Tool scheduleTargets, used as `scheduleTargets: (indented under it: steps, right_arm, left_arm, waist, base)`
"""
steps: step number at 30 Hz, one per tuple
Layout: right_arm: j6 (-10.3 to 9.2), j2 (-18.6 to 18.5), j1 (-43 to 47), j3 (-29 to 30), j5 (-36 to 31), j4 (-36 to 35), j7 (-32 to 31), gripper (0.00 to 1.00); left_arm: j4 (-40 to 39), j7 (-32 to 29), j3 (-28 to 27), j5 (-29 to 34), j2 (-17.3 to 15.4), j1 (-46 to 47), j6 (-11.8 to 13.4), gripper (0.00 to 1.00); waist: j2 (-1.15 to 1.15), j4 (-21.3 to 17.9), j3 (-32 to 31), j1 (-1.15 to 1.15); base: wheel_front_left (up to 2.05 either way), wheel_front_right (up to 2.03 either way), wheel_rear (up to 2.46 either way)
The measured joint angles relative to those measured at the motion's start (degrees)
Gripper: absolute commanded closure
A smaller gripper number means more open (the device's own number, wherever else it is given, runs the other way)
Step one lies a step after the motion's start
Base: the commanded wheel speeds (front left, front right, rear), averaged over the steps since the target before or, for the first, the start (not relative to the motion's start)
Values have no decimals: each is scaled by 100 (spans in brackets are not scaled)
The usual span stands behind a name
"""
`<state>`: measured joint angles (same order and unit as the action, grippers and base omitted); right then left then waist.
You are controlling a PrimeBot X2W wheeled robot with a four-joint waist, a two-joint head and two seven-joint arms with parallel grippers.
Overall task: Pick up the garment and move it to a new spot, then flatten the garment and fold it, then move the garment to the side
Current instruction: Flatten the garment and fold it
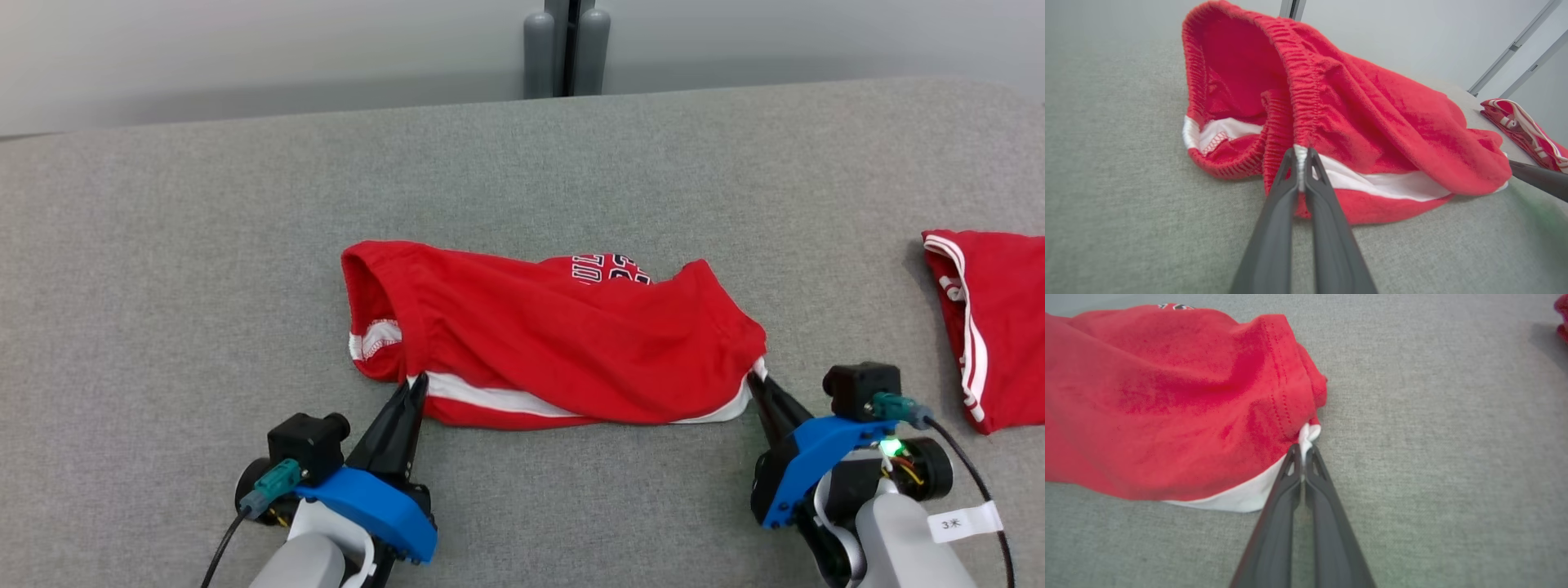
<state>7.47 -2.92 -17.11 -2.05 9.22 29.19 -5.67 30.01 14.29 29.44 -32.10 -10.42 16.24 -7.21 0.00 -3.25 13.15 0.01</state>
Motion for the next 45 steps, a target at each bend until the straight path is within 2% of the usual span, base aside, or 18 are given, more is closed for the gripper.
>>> scheduleTargets:
  steps: [5, 10, 16, 20, 25, 31, 35, 39, 41, 45]
  right_arm:
    - [1, 8, 81, 69, 202, -964, 167, 100]
    - [0, 9, 383, 260, 204, -2672, -236, 100]
    - [1, -138, 433, 489, 81, -4517, -924, 100]
    - [1, -254, -77, 604, 211, -5130, -1288, 100]
    - [0, -444, -1289, 461, 525, -4624, -1478, 100]
    - [1, -427, -3184, 96, 530, -3123, -843, 100]
    - [2, -346, -4337, 180, 7, -2134, 35, 100]
    - [5, -215, -5108, 232, -419, -1346, 882, 100]
    - [7, -153, -5258, 258, -504, -992, 1180, 100]
    - [4, -129, -5163, 114, -519, -290, 1335, 100]
  left_arm:
    - [-812, 55, -189, 96, -74, 14, 2, 100]
    - [-1987, 25, -415, 19, -305, -8, 2, 100]
    - [-3519, -702, -677, -339, -733, 79, 31, 100]
    - [-4268, -1406, -1000, -831, -1028, 464, 88, 100]
    - [-4426, -2123, -1274, -914, -1475, 1222, 220, 100]
    - [-3689, -2264, -1523, -879, -1472, 2578, 266, 100]
    - [-3019, -1931, -1637, -452, -1574, 3529, 264, 100]
    - [-2514, -1441, -1672, -98, -1593, 4231, 242, 100]
    - [-2301, -1247, -1637, -65, -1568, 4323, 208, 100]
    - [-1945, -845, -1469, -4, -1449, 4261, 127, 100]
  waist:
    - [0, 9, -187, 0]
    - [0, -7, -415, -1]
    - [0, -55, -538, -1]
    - [0, -139, -388, -2]
    - [0, -359, 121, -1]
    - [0, -529, 905, 0]
    - [0, -553, 1323, 1]
    - [0, -527, 1523, 2]
    - [0, -552, 1510, 1]
    - [0, -555, 1454, 1]
  base:
    - [0, 0, 0]
    - [0, 0, 0]
    - [0, 0, 0]
    - [0, 0, 0]
    - [0, 0, 0]
    - [0, 0, 0]
    - [0, 0, 0]
    - [0, 0, 0]
    - [0, 0, 0]
    - [0, 0, 0]
